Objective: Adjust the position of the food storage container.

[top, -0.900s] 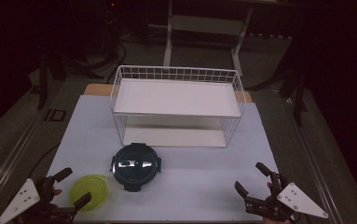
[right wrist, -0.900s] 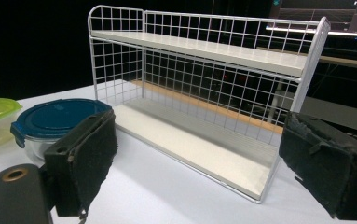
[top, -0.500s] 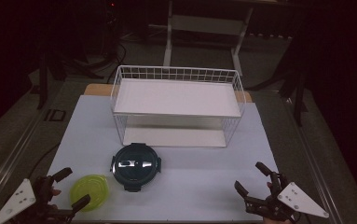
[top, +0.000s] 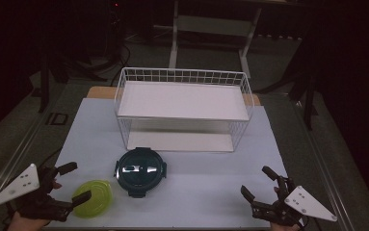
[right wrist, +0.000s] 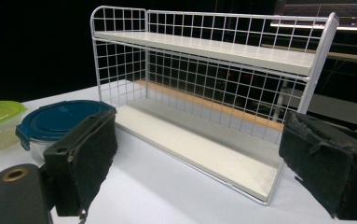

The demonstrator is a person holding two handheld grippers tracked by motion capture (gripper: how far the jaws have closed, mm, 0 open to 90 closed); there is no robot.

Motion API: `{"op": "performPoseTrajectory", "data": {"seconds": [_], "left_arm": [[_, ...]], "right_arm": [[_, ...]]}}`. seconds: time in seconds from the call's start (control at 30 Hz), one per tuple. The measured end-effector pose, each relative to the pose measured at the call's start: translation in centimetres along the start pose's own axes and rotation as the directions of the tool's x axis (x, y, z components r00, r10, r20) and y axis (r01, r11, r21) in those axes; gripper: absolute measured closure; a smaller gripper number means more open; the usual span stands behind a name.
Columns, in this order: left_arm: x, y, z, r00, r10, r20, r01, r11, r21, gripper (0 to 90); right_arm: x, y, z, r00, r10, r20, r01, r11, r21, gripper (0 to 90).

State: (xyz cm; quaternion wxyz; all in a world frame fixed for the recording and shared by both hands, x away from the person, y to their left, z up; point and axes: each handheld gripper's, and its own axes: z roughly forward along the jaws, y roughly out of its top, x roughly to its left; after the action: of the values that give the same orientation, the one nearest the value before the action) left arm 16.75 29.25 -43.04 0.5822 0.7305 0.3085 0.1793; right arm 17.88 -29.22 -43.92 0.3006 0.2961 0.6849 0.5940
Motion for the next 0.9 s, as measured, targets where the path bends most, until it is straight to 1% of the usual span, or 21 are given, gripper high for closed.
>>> {"op": "performPoseTrajectory", "data": {"seconds": [0.03, 0.1, 0.13, 0.17, 0.2, 0.23, 0.27, 0.3, 0.33, 0.4, 0.43, 0.5, 0.53, 0.6, 0.63, 0.7, 0.77, 0.8, 0.87, 0.9], "left_arm": [[0.3, 0.0, 0.2, 1.0, 0.003, 0.007, -0.003, 1.0, 0.004, 3.6], [0.8, 0.0, 0.6, 0.9999, 0.013, 0.003, -0.013, 0.9995, 0.028, 6.0], [1.1, -0.1, 0.7, 0.9997, 0.015, 0.017, -0.016, 0.9993, 0.035, 9.1], [1.4, -0.1, 0.9, 0.9995, 0.021, 0.023, -0.022, 0.9987, 0.045, 13.2], [1.7, -0.1, 1.1, 0.9995, 0.025, 0.017, -0.026, 0.9978, 0.06, 15.0], [2.2, -0.1, 1.3, 0.9992, 0.023, 0.032, -0.025, 0.9969, 0.075, 17.8], [2.5, -0.1, 1.5, 0.9993, 0.026, 0.029, -0.028, 0.9963, 0.082, 23.5], [2.8, -0.2, 1.7, 0.9993, 0.031, 0.022, -0.033, 0.9953, 0.091, 26.4], [3.2, -0.2, 2.0, 0.9991, 0.031, 0.029, -0.034, 0.9941, 0.103, 31.0], [3.9, -0.3, 2.6, 0.9992, 0.03, 0.026, -0.033, 0.9912, 0.128, 39.8], [4.3, -0.4, 2.8, 0.9991, 0.028, 0.033, -0.033, 0.9896, 0.14, 44.8], [4.8, -0.6, 3.4, 0.9987, 0.043, 0.026, -0.047, 0.9846, 0.169, 53.5], [5.0, -0.7, 3.7, 0.9983, 0.049, 0.032, -0.054, 0.9814, 0.184, 59.0], [5.4, -1.0, 4.3, 0.9979, 0.058, 0.029, -0.063, 0.9736, 0.219, 65.8], [5.6, -1.1, 4.6, 0.9975, 0.064, 0.031, -0.07, 0.9687, 0.238, 68.3], [5.8, -1.5, 5.3, 0.9972, 0.072, 0.021, -0.075, 0.9587, 0.274, 73.0], [6.0, -1.8, 6.0, 0.9963, 0.084, 0.017, -0.085, 0.9459, 0.313, 76.1], [6.2, -1.9, 6.3, 0.9959, 0.086, 0.026, -0.09, 0.9385, 0.333, 78.1], [6.3, -2.0, 6.9, 0.9936, 0.109, 0.028, -0.112, 0.9197, 0.376, 81.3], [6.4, -2.1, 7.2, 0.9927, 0.116, 0.034, -0.12, 0.9141, 0.387, 85.0]], "right_arm": [[0.0, 0.0, 0.0, 1.0, 0.003, 0.0, -0.003, 1.0, 0.002, 10.9], [0.0, 0.0, 0.1, 1.0, 0.001, -0.001, -0.001, 1.0, 0.004, 10.9], [0.0, 0.0, 0.1, 1.0, 0.004, -0.001, -0.004, 1.0, 0.004, 10.9], [0.0, -0.1, 0.1, 1.0, 0.003, -0.002, -0.003, 1.0, 0.005, 10.9], [0.0, -0.1, 0.1, 1.0, 0.001, -0.002, -0.001, 1.0, 0.005, 10.9], [0.0, -0.1, 0.1, 1.0, 0.001, -0.004, -0.001, 1.0, 0.006, 10.9], [0.0, -0.1, 0.2, 1.0, 0.003, -0.003, -0.003, 1.0, 0.006, 10.9], [0.0, -0.1, 0.2, 1.0, 0.003, -0.003, -0.003, 1.0, 0.008, 10.9], [0.0, -0.1, 0.2, 1.0, 0.005, -0.003, -0.005, 1.0, 0.011, 10.9], [0.0, -0.2, 0.3, 1.0, 0.004, -0.004, -0.004, 1.0, 0.011, 10.9], [0.0, -0.2, 0.3, 1.0, 0.004, -0.005, -0.003, 1.0, 0.012, 10.9], [0.0, -0.2, 0.3, 1.0, 0.004, -0.005, -0.004, 1.0, 0.012, 10.9], [0.0, -0.2, 0.2, 1.0, 0.003, -0.005, -0.003, 1.0, 0.011, 10.9], [-0.1, -0.2, 0.2, 1.0, 0.005, -0.005, -0.005, 1.0, 0.011, 10.9], [-0.1, -0.2, 0.2, 1.0, 0.007, -0.005, -0.007, 1.0, 0.011, 10.9], [-0.1, -0.3, 0.2, 0.9999, 0.01, -0.006, -0.01, 1.0, 0.013, 10.9], [-0.1, -0.3, 0.2, 0.9999, 0.008, -0.007, -0.008, 1.0, 0.013, 10.9], [-0.1, -0.3, 0.2, 1.0, 0.006, -0.006, -0.006, 1.0, 0.012, 10.9], [-0.1, -0.3, 0.2, 1.0, 0.006, -0.007, -0.006, 1.0, 0.011, 10.9], [-0.1, -0.3, 0.2, 1.0, 0.006, -0.008, -0.006, 1.0, 0.012, 10.9]]}}
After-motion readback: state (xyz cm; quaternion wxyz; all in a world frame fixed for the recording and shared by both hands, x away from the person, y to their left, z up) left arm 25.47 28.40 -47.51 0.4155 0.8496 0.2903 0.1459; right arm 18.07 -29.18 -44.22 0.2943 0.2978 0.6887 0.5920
